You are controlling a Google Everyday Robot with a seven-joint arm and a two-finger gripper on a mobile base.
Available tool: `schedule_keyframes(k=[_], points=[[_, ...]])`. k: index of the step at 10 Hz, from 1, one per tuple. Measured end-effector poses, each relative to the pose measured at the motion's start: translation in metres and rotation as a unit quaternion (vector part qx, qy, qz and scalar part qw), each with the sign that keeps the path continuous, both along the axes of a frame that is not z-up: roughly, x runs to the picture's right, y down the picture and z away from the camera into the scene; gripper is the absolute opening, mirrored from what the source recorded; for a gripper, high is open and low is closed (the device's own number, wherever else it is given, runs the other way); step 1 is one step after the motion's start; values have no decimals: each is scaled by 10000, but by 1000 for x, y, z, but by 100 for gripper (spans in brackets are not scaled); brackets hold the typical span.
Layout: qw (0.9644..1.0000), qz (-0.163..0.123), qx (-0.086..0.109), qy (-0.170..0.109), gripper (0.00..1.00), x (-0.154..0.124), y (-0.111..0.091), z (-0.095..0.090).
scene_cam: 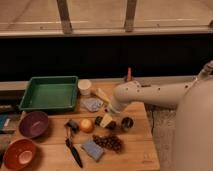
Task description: Place eraser in metal cup
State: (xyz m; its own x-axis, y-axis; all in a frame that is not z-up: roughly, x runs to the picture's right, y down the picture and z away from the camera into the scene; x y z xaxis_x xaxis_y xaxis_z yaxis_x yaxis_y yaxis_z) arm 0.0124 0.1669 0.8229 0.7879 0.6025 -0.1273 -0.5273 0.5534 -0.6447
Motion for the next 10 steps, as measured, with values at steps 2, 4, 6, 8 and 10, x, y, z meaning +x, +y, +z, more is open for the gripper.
schedule_keyframes(k=[2,4,6,8,10], points=[[9999,-37,-128,32,80,-5,12,9],[9998,-43,-205,71,80,-6,20,13],[9996,1,-251,146,80,-7,27,15],[9989,82,-261,392,80,9,33,19],[9984,79,-219,519,77,10,38,22]])
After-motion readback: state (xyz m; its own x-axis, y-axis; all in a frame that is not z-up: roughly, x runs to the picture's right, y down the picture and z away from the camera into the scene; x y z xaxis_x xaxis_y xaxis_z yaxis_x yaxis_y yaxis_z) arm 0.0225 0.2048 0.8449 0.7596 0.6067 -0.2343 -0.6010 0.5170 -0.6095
